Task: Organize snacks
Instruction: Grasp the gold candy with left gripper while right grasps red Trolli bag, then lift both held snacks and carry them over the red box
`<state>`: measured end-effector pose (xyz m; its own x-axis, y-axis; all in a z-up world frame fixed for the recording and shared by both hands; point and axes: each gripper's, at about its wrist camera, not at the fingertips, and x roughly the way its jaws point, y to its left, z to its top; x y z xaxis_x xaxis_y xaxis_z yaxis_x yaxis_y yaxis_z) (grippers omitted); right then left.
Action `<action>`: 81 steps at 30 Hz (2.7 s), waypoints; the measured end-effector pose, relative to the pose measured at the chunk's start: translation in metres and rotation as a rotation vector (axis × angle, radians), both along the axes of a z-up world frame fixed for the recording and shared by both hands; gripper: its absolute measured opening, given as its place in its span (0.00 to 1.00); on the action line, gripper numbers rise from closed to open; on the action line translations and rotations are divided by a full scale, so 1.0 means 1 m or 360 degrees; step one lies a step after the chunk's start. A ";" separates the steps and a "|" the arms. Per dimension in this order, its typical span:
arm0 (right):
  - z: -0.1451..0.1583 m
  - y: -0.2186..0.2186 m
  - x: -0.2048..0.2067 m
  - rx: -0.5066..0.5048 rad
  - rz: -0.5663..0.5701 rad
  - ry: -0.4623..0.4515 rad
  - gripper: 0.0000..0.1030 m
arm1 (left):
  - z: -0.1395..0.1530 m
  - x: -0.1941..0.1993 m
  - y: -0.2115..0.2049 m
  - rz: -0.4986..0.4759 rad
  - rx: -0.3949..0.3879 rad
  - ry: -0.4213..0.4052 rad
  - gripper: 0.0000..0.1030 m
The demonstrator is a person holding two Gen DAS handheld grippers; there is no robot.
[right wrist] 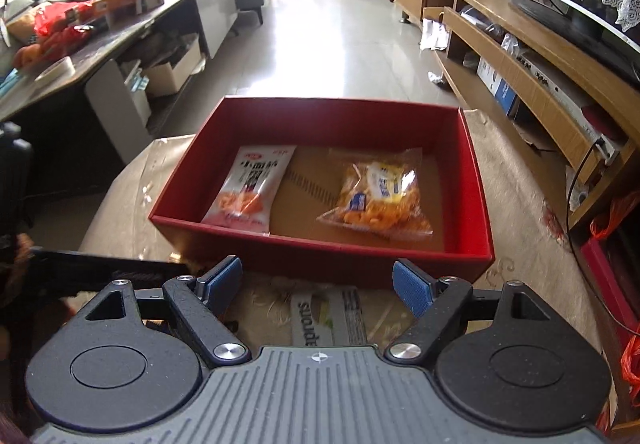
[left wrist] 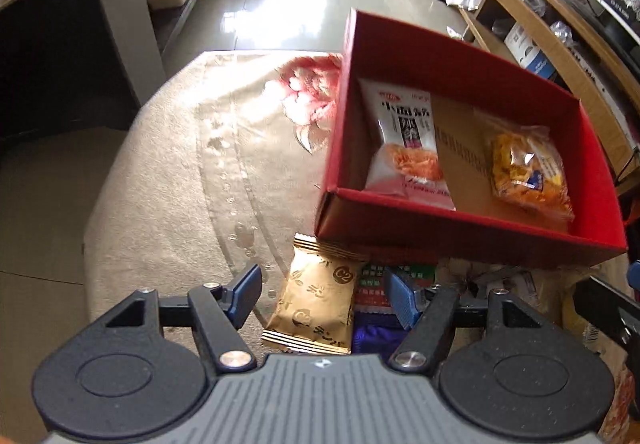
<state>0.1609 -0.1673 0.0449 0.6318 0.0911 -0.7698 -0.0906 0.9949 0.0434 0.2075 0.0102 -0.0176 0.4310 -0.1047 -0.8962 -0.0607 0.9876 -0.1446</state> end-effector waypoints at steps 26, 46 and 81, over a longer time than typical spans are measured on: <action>-0.027 -0.032 -0.049 0.0015 -0.0045 0.0203 0.81 | -0.005 -0.011 0.003 -0.0009 0.0008 -0.0004 0.33; -0.085 0.006 -0.042 -0.0039 -0.0024 0.0408 0.77 | 0.005 -0.112 -0.016 -0.0320 -0.0205 0.0132 0.33; -0.083 0.004 -0.134 -0.0155 0.0072 0.0403 0.65 | -0.023 -0.165 -0.058 -0.0497 0.0152 0.0073 0.41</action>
<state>0.0267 -0.1629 -0.0382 0.4152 0.0325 -0.9092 -0.1336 0.9907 -0.0256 0.0430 -0.0473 -0.0406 0.3501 -0.1402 -0.9261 0.2429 0.9685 -0.0548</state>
